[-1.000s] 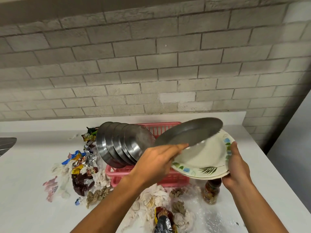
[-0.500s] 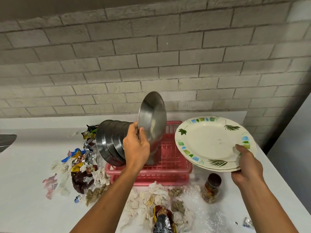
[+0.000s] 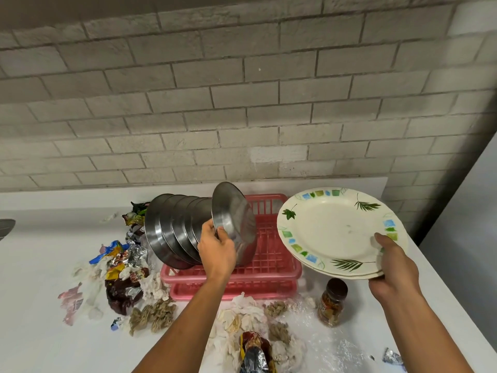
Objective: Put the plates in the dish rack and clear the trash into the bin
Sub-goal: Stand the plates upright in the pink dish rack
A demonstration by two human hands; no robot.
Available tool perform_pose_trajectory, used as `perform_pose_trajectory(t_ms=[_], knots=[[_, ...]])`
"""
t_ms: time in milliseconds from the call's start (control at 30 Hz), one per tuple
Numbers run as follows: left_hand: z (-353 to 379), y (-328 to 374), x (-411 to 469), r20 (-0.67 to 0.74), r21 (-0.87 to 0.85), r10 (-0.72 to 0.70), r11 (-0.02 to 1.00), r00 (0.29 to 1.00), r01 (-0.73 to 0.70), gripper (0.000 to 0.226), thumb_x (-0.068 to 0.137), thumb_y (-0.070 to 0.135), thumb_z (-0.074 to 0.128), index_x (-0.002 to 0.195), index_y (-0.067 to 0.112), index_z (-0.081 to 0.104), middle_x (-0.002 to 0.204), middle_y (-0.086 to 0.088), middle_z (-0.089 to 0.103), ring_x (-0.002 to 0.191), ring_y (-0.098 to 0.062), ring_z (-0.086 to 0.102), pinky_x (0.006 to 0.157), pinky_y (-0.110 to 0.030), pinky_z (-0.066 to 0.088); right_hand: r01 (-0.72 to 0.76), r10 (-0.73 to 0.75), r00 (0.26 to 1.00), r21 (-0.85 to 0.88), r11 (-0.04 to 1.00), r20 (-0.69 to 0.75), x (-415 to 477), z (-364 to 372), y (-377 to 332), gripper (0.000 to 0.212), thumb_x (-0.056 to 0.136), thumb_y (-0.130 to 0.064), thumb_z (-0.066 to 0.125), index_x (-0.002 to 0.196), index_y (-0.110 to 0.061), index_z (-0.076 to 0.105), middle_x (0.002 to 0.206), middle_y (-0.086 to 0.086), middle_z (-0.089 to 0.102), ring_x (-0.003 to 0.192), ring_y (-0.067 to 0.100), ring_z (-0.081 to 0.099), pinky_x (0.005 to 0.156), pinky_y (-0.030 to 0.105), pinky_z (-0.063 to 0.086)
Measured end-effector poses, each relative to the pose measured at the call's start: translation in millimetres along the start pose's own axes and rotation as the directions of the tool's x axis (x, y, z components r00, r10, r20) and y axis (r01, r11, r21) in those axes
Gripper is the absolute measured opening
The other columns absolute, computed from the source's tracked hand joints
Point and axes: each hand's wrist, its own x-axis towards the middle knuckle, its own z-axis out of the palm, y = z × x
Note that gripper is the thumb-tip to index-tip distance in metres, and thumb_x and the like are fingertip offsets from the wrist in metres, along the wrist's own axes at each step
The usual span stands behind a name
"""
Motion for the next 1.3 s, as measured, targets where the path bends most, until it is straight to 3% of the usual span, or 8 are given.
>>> perform_pose_trajectory(t_ms=[200, 400, 700, 1033, 1100, 1167, 1233, 1300], knots=[[3, -17, 1, -0.004, 0.077, -0.074, 0.994, 0.997, 0.074, 0.016, 0.103, 0.012, 0.048, 0.115, 0.004, 0.056, 0.063, 0.002, 0.056, 0.051, -0.008, 0.05, 0.052, -0.022, 0.037, -0.003, 0.003, 1.0, -0.008, 1.0, 0.007, 2, -1, 2, 0.042, 0.091, -0.016, 0.07, 0.132, -0.02, 0.062, 0.109, 0.001, 0.072, 0.092, 0.024, 0.07, 0.069, 0.039, 0.057], [-2, -22, 5, 0.027, 0.112, -0.134, 0.985, 0.991, 0.131, 0.029, 0.103, 0.016, 0.048, 0.13, 0.004, 0.052, 0.062, -0.004, 0.062, 0.057, -0.016, 0.058, 0.066, -0.032, 0.043, 0.0, 0.0, 1.0, -0.014, 1.0, -0.006, 2, 0, 2, 0.042, 0.091, -0.017, 0.071, 0.131, -0.02, 0.062, 0.116, 0.004, 0.072, 0.095, 0.027, 0.071, 0.068, 0.04, 0.057], [-17, -29, 8, 0.07, 0.176, -0.201, 0.967, 0.977, 0.186, 0.046, 0.099, 0.022, 0.054, 0.141, 0.003, 0.045, 0.069, -0.003, 0.067, 0.077, -0.023, 0.065, 0.079, -0.036, 0.047, 0.002, -0.002, 1.0, -0.005, 1.0, 0.007, -8, 6, 2, 0.024, 0.097, -0.03, 0.065, 0.118, -0.022, 0.059, 0.096, -0.004, 0.069, 0.085, 0.022, 0.068, 0.062, 0.035, 0.052], [-37, -26, 13, 0.11, 0.348, -0.195, 0.926, 0.975, 0.146, 0.035, 0.094, 0.025, 0.065, 0.125, 0.007, 0.062, 0.067, 0.007, 0.066, 0.069, -0.013, 0.059, 0.081, -0.034, 0.048, 0.032, -0.028, 0.998, -0.061, 0.998, 0.053, -6, 11, 6, 0.021, 0.099, -0.028, 0.062, 0.118, -0.021, 0.059, 0.096, -0.002, 0.069, 0.085, 0.022, 0.068, 0.069, 0.037, 0.054], [-41, -23, 14, 0.115, 0.405, -0.171, 0.907, 0.978, 0.111, 0.029, 0.094, 0.025, 0.065, 0.116, 0.007, 0.067, 0.079, 0.009, 0.068, 0.07, -0.014, 0.056, 0.087, -0.036, 0.049, 0.031, -0.027, 0.998, -0.067, 0.997, 0.055, -6, 11, 6, 0.021, 0.099, -0.027, 0.062, 0.119, -0.021, 0.059, 0.097, -0.002, 0.069, 0.086, 0.023, 0.068, 0.073, 0.039, 0.055], [-45, -18, 15, 0.12, 0.439, -0.129, 0.896, 0.984, 0.064, 0.037, 0.092, 0.027, 0.066, 0.125, 0.01, 0.063, 0.099, 0.004, 0.068, 0.077, -0.014, 0.058, 0.091, -0.038, 0.049, 0.03, -0.025, 0.998, -0.071, 0.997, 0.059, -6, 11, 7, 0.022, 0.099, -0.028, 0.063, 0.119, -0.021, 0.059, 0.097, -0.002, 0.069, 0.087, 0.023, 0.068, 0.077, 0.041, 0.055], [-47, -10, 14, 0.158, 0.417, -0.049, 0.909, 0.986, -0.022, 0.049, 0.092, 0.029, 0.067, 0.137, 0.016, 0.053, 0.132, -0.003, 0.058, 0.094, -0.016, 0.063, 0.096, -0.041, 0.049, 0.033, -0.028, 0.998, -0.078, 0.996, 0.063, -4, 12, 8, 0.021, 0.098, -0.028, 0.063, 0.118, -0.02, 0.06, 0.098, -0.002, 0.07, 0.09, 0.024, 0.069, 0.082, 0.044, 0.056], [-47, 7, 9, 0.218, 0.336, 0.093, 0.927, 0.972, -0.164, 0.051, 0.093, 0.03, 0.067, 0.14, 0.022, 0.049, 0.141, 0.001, 0.05, 0.112, -0.016, 0.059, 0.102, -0.041, 0.049, 0.034, -0.028, 0.997, -0.08, 0.996, 0.068, -3, 12, 10, 0.021, 0.098, -0.028, 0.064, 0.117, -0.02, 0.061, 0.101, -0.001, 0.071, 0.093, 0.026, 0.069, 0.086, 0.046, 0.057]])
